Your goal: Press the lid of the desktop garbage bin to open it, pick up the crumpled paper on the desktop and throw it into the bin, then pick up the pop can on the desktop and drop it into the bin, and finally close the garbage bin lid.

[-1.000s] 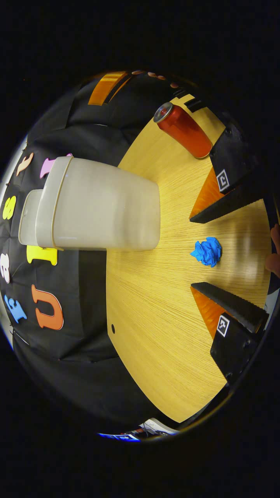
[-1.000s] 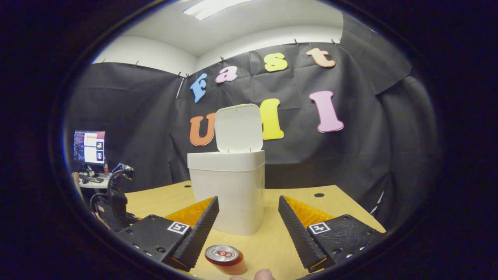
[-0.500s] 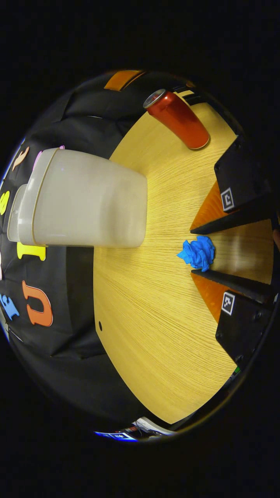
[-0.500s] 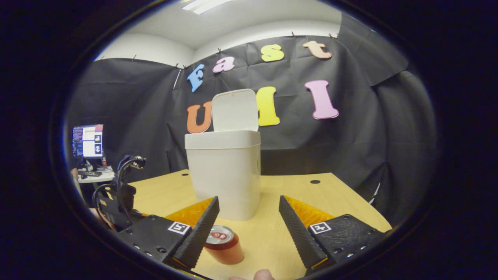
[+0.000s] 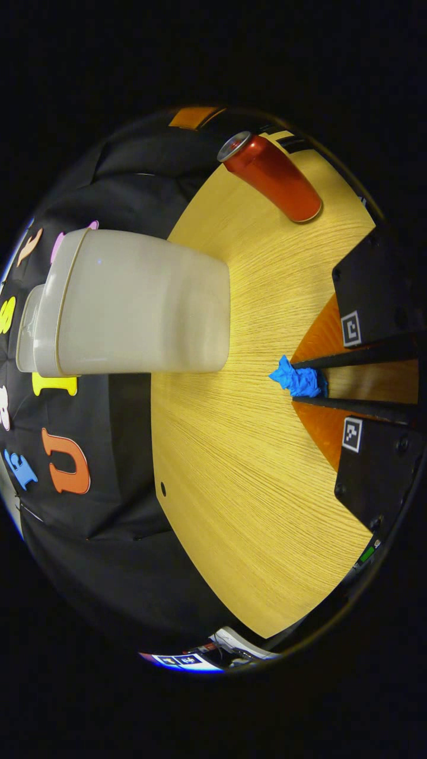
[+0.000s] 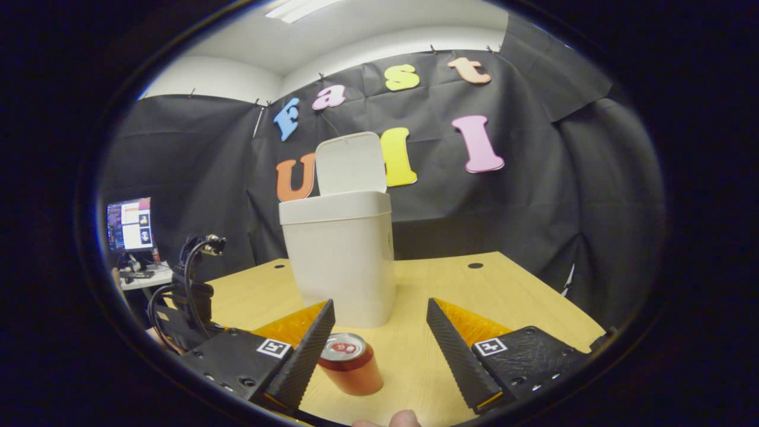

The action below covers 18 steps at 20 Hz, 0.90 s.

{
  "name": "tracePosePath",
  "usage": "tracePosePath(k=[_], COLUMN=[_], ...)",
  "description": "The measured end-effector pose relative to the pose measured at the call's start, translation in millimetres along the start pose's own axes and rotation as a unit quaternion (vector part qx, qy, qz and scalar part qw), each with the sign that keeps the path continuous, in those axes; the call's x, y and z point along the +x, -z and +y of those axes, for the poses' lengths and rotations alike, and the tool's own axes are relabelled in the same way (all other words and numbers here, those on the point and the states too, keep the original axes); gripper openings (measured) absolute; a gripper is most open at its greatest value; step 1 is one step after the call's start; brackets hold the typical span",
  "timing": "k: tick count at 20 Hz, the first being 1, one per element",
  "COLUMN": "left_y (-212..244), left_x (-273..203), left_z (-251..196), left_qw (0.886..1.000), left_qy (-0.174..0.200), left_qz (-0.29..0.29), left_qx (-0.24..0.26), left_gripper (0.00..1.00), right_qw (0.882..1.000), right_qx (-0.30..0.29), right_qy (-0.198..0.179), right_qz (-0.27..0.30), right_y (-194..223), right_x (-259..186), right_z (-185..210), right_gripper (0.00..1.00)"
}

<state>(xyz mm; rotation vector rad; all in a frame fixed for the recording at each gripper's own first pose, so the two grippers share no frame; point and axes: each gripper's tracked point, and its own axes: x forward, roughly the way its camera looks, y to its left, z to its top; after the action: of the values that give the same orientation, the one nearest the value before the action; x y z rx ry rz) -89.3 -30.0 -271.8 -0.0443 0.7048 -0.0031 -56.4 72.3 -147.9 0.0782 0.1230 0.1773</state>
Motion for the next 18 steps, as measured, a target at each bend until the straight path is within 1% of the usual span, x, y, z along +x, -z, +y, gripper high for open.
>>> tracePosePath(k=[2,6,7,8,9,11,15,18], left_y=[-5,-24,-29,-36,-42,-55,-78,-97], left_x=[-3,-11,-13,-15,-19,-24,-37,-47], left_z=[-2,1,1,1,3,7,10,12], left_qw=[1.000,0.999,0.999,0.998,0.998,0.997,0.994,0.991], left_qy=[0.008,0.011,0.015,0.019,0.020,0.018,0.019,0.019], left_qz=[-0.008,-0.035,-0.041,-0.048,-0.056,-0.073,-0.104,-0.129], left_qx=[-0.009,-0.021,-0.026,-0.031,-0.034,-0.035,-0.032,-0.024], left_gripper=[0.27,0.27,0.27,0.27,0.27,0.27,0.27,0.27], right_qw=[1.000,1.000,1.000,1.000,1.000,0.999,0.998,0.996], right_qx=[-0.005,-0.018,-0.018,-0.020,-0.023,-0.031,-0.041,-0.036], right_qy=[-0.003,0.007,0.008,0.010,0.013,0.014,0.034,0.040], right_qz=[0.003,0.001,0.004,0.006,0.010,0.024,0.046,0.067], right_y=[3,5,7,10,15,26,46,62], right_x=[-1,-2,-1,-1,-1,1,6,11], right_z=[9,16,19,20,22,27,25,25], right_gripper=[0.96,0.96,0.93,0.96,0.96,0.96,0.96,0.96])
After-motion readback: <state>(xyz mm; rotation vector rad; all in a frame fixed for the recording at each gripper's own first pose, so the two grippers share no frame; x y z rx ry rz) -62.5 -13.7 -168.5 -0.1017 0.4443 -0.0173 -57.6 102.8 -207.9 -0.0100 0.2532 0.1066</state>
